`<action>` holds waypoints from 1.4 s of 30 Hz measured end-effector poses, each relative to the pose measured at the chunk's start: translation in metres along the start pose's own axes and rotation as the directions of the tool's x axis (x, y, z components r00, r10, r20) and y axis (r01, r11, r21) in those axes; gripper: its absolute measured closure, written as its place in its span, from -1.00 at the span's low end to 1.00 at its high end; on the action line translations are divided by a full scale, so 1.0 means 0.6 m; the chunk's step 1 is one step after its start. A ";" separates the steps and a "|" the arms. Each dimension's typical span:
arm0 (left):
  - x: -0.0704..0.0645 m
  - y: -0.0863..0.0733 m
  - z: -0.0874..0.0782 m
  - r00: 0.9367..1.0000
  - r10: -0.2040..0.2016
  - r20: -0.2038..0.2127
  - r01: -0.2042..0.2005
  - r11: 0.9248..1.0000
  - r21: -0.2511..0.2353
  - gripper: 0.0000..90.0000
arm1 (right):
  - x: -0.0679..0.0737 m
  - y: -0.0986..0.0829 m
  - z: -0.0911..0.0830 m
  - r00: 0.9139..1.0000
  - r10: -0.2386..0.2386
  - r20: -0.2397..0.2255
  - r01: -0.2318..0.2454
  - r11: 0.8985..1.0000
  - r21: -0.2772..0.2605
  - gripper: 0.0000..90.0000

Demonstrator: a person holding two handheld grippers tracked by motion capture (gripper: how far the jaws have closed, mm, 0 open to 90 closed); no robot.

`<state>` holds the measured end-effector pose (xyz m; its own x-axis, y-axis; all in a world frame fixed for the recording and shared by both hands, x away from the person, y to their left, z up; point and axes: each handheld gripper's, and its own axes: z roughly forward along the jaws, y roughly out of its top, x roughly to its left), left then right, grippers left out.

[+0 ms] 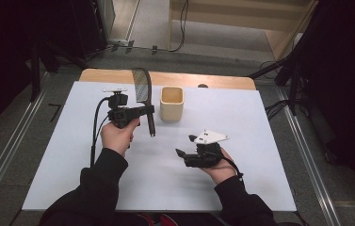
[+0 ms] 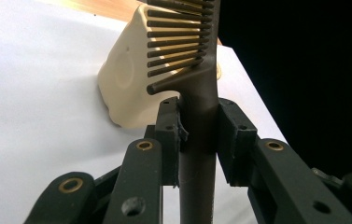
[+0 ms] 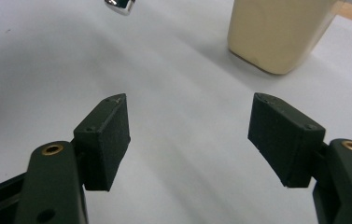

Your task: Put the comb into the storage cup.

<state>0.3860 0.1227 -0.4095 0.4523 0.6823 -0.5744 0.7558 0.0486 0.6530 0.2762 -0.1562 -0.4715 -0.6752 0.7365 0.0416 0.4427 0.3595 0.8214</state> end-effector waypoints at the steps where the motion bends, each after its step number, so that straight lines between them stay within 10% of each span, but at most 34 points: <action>1: 0.000 0.001 0.000 1.000 0.002 -0.001 -0.002 1.000 0.000 0.62 | 0.000 -0.001 -0.001 1.000 -0.002 0.000 0.002 1.000 0.003 -0.39; 42: -0.018 0.022 0.008 0.999 0.044 0.023 -0.044 0.999 -0.001 0.61 | -0.042 -0.073 -0.088 1.000 -0.001 0.029 0.000 0.999 0.054 -0.40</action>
<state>0.3932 0.1124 -0.3972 0.4961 0.6669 -0.5559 0.7345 0.0191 0.6783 0.2431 -0.2206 -0.4784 -0.6582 0.7525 0.0238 0.4741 0.3897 0.7896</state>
